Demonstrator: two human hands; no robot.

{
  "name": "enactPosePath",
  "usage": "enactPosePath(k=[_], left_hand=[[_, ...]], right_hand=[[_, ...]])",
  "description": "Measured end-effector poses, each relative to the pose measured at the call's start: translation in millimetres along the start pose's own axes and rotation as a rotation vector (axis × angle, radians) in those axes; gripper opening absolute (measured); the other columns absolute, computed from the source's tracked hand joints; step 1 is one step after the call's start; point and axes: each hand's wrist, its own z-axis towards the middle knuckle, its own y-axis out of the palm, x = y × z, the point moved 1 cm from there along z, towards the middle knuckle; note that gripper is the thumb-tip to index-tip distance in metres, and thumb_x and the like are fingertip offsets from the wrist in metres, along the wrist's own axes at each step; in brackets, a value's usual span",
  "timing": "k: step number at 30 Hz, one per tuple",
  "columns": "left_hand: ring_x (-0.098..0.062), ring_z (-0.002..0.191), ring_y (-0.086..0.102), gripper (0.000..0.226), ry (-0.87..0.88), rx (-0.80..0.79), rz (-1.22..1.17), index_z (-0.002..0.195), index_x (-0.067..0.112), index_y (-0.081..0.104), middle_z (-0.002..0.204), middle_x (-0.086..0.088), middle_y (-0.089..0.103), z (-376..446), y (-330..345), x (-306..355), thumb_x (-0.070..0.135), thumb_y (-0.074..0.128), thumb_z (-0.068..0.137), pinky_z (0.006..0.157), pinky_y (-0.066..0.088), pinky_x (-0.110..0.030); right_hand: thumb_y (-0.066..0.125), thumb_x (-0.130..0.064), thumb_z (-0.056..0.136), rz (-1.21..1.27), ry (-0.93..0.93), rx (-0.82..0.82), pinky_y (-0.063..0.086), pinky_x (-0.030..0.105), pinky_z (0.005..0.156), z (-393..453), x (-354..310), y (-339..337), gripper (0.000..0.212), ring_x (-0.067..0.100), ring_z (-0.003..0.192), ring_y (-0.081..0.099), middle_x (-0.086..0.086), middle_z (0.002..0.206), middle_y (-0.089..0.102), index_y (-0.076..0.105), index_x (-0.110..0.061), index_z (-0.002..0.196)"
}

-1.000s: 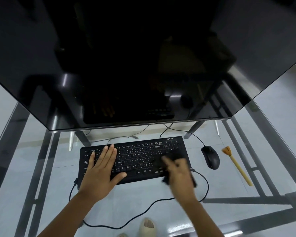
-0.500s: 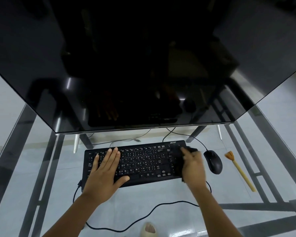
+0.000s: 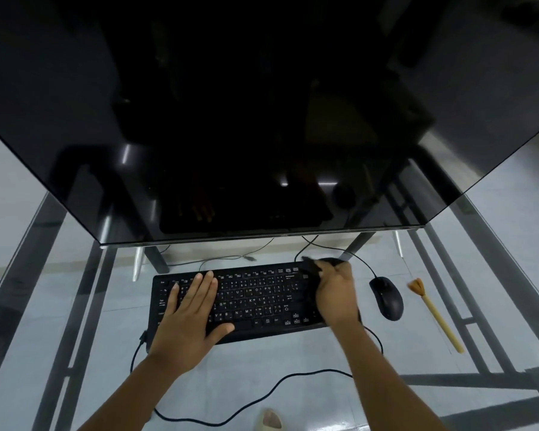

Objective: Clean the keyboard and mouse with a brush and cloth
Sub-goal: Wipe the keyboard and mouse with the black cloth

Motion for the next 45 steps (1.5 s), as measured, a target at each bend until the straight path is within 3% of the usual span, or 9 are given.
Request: enactPosePath(k=[3, 8, 14, 25, 33, 37, 40, 42, 45], left_hand=[[-0.017, 0.148, 0.01, 0.086, -0.001, -0.015, 0.001, 0.151, 0.011, 0.022, 0.16, -0.002, 0.019, 1, -1, 1, 0.073, 0.023, 0.091, 0.115, 0.008, -0.049], [-0.016, 0.148, 0.01, 0.086, -0.011, -0.015, 0.005, 0.151, 0.011, 0.021, 0.16, -0.002, 0.019, 0, -1, 0, 0.073, 0.022, 0.091, 0.115, 0.009, -0.049], [-0.016, 0.148, 0.011, 0.086, -0.003, -0.013, -0.001, 0.152, 0.012, 0.021, 0.159, -0.002, 0.02, 1, -1, 0, 0.073, 0.022, 0.092, 0.115, 0.007, -0.048], [-0.016, 0.148, 0.01, 0.086, -0.004, -0.017, -0.008, 0.152, 0.012, 0.021, 0.16, -0.001, 0.018, 1, -2, 1, 0.073, 0.024, 0.091, 0.116, 0.006, -0.047], [-0.015, 0.148, 0.008, 0.087, -0.02, -0.037, -0.013, 0.152, 0.014, 0.019, 0.161, 0.0, 0.016, 0, -2, 0, 0.075, 0.023, 0.09, 0.116, 0.007, -0.047], [-0.015, 0.148, 0.009, 0.087, -0.017, -0.023, -0.011, 0.152, 0.013, 0.02, 0.16, 0.0, 0.017, 0, -2, 1, 0.074, 0.023, 0.091, 0.116, 0.007, -0.048], [-0.015, 0.148, 0.01, 0.087, -0.008, -0.024, -0.012, 0.152, 0.012, 0.021, 0.16, -0.001, 0.018, 0, -3, 1, 0.074, 0.023, 0.091, 0.116, 0.007, -0.047], [-0.015, 0.148, 0.008, 0.087, -0.009, -0.021, -0.019, 0.152, 0.013, 0.021, 0.16, 0.0, 0.017, 0, -3, 1, 0.074, 0.023, 0.09, 0.116, 0.006, -0.047], [-0.015, 0.148, 0.008, 0.087, -0.014, -0.024, -0.011, 0.152, 0.013, 0.021, 0.16, 0.0, 0.017, 0, -3, 1, 0.074, 0.023, 0.09, 0.116, 0.005, -0.046]], right_hand=[[0.053, 0.007, 0.086, -0.03, -0.157, -0.061, 0.057, 0.034, 0.078, -26, -16, 8, 0.041, 0.028, 0.072, 0.06, 0.013, 0.104, 0.05, 0.066, -0.012, 0.12], [0.056, 0.004, 0.087, -0.012, -0.073, 0.011, 0.057, 0.036, 0.072, -16, 1, 2, 0.034, 0.025, 0.069, 0.054, 0.013, 0.096, 0.049, 0.07, -0.013, 0.113], [0.054, 0.003, 0.087, -0.111, -0.244, -0.128, 0.056, 0.035, 0.078, -17, -26, 14, 0.046, 0.027, 0.076, 0.055, 0.01, 0.101, 0.047, 0.063, -0.021, 0.124], [0.049, 0.0, 0.09, -0.082, -0.212, -0.182, 0.055, 0.034, 0.081, -12, -25, 13, 0.045, 0.028, 0.076, 0.056, 0.01, 0.104, 0.045, 0.062, -0.025, 0.125], [0.051, 0.003, 0.087, -0.014, 0.057, 0.02, 0.056, 0.043, 0.076, 3, 16, -7, 0.038, 0.036, 0.073, 0.057, 0.018, 0.101, 0.05, 0.066, -0.012, 0.118], [0.051, 0.004, 0.086, 0.053, -0.159, -0.09, 0.054, 0.035, 0.077, -33, -35, 25, 0.045, 0.026, 0.079, 0.055, 0.014, 0.102, 0.053, 0.063, -0.015, 0.125], [0.044, -0.021, 0.094, 0.071, -0.329, -0.223, 0.048, 0.035, 0.083, -43, -43, 23, 0.037, 0.008, 0.089, 0.051, -0.008, 0.102, 0.052, 0.058, -0.025, 0.128], [0.043, -0.036, 0.095, 0.083, -0.17, -0.139, 0.049, 0.032, 0.081, -23, -17, 9, 0.034, 0.001, 0.083, 0.053, -0.02, 0.091, 0.045, 0.06, -0.028, 0.123], [0.045, -0.017, 0.097, 0.003, 0.104, 0.058, 0.053, 0.035, 0.074, 3, 17, -1, 0.035, 0.028, 0.075, 0.057, 0.0, 0.096, 0.047, 0.061, -0.022, 0.128]])
